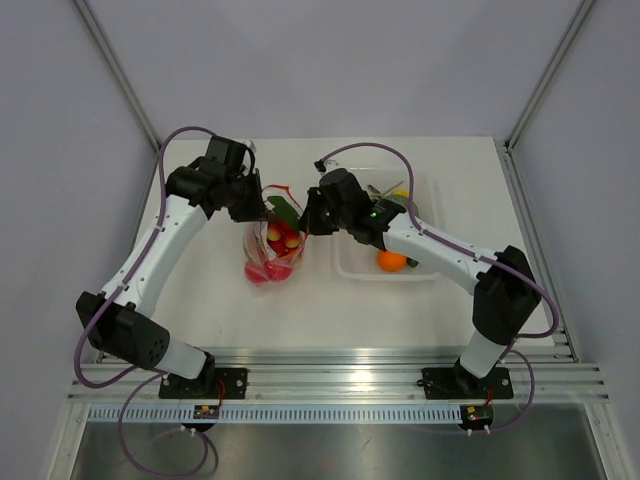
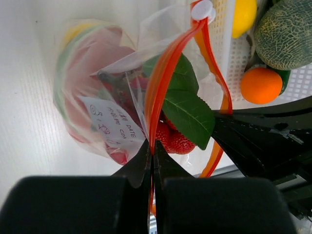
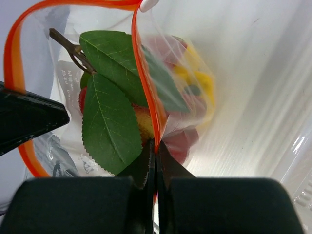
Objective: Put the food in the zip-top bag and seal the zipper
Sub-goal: Adjust the zipper food storage bag at the center of the board.
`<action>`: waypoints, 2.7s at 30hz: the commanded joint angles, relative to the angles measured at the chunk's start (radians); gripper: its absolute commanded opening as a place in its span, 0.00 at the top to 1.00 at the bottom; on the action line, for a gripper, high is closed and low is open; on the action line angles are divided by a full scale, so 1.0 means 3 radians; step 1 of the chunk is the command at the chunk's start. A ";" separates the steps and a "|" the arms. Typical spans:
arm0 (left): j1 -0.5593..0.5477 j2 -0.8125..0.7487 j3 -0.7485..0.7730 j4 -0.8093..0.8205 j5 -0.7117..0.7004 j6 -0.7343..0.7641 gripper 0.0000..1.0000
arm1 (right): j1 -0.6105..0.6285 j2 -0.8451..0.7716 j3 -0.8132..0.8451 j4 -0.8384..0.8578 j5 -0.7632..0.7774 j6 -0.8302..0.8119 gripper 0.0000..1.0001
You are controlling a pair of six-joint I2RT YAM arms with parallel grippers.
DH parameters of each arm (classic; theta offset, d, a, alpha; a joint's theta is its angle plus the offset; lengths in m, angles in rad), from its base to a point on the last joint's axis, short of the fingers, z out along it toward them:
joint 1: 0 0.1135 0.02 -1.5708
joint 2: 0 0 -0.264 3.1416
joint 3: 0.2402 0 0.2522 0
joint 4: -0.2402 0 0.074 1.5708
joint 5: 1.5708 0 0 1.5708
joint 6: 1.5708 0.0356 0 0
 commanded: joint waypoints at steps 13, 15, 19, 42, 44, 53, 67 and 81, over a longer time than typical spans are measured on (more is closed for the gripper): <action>0.0034 0.0018 0.0331 0.0118 -0.0099 -0.0025 1.00 | 0.0080 -0.0277 0.0134 0.0046 0.0326 -0.0122 1.00; 0.0044 0.0167 0.0418 -0.0097 -0.0054 0.0001 1.00 | 0.0075 -0.0220 0.0135 0.0004 0.0270 -0.0107 1.00; 0.0039 -0.0016 0.0168 0.0173 0.0120 -0.0014 0.98 | 0.0075 -0.0271 -0.0024 0.0199 0.0213 0.0001 0.98; -0.0022 -0.0707 -0.0671 0.0234 0.0018 -0.0132 0.53 | 0.0075 -0.0322 -0.0065 0.0245 0.0254 0.0062 1.00; -0.0038 -0.0743 -0.0809 0.0310 0.0089 -0.0193 0.62 | 0.0080 -0.0317 -0.0065 0.0255 0.0249 0.0078 1.00; -0.0048 -0.0615 -0.0585 0.0194 0.0059 -0.0183 1.00 | 0.0100 -0.0398 -0.0080 0.0255 0.0269 0.0118 1.00; 0.0054 -0.0257 0.0399 -0.0227 0.0212 0.0206 1.00 | 0.0300 -0.0869 -0.0453 0.0388 0.0679 0.0124 0.90; 0.0059 -0.0390 -0.0201 0.0035 0.0432 0.0359 1.00 | 0.0004 -0.0777 -0.0209 -0.0245 0.0587 -0.0387 0.47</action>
